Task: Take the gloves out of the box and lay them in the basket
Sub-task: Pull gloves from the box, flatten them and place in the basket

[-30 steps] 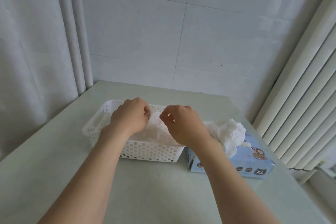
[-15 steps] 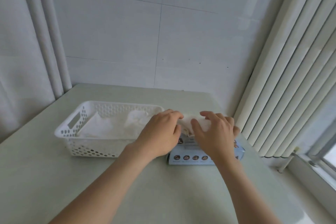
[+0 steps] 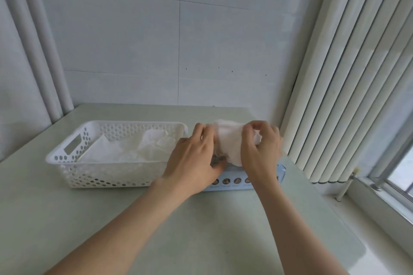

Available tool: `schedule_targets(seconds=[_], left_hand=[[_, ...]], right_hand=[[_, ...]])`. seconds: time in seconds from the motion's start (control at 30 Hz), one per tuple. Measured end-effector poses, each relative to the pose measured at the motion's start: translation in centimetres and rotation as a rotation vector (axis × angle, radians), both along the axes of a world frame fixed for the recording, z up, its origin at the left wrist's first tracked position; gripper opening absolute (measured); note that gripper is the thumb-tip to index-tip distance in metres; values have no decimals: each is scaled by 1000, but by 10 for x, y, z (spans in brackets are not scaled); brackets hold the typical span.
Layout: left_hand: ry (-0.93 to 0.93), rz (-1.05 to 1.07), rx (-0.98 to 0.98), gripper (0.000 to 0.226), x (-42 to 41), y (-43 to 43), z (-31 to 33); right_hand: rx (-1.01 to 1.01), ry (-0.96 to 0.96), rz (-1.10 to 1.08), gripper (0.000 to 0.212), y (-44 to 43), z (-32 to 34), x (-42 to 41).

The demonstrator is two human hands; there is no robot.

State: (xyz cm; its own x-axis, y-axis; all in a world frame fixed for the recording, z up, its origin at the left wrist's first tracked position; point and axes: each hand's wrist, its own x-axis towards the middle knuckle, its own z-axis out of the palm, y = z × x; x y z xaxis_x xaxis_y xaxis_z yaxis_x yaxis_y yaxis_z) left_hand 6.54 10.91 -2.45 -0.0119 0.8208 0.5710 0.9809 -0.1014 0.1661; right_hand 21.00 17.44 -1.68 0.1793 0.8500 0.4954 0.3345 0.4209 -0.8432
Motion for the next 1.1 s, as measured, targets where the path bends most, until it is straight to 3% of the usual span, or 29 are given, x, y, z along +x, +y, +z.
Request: schedule_targets(seconds=[0.17,0.3,0.47,0.57,0.7,0.8,0.97,1.1], left_hand=[[-63,-57,162,68,7,-2,1],[-52,-110,146,83,11,-1,2],[93,-103,-135,64,12,0,-8],[155,-103,-181,52,15,1,-13],[100,-166,-191,44,13,0,-9],[-42,-199,-143,38,12,-2,2],[-583,-443,-171,45,10,-16,35],[-879,-413,-48,15,3,-13,44]], right_hand=[[118,167,7,16,-2,7,2],[244,179,14,16,-4,13,3],[304,168,-20,17,-11,21,1],[342,223,-106,15,-12,23,1],[359,290,-95,16,-12,25,8],[294,304,-64,18,-14,26,7],[182,358,-17,19,-18,29,2],[47,406,68,25,-20,28,-4]])
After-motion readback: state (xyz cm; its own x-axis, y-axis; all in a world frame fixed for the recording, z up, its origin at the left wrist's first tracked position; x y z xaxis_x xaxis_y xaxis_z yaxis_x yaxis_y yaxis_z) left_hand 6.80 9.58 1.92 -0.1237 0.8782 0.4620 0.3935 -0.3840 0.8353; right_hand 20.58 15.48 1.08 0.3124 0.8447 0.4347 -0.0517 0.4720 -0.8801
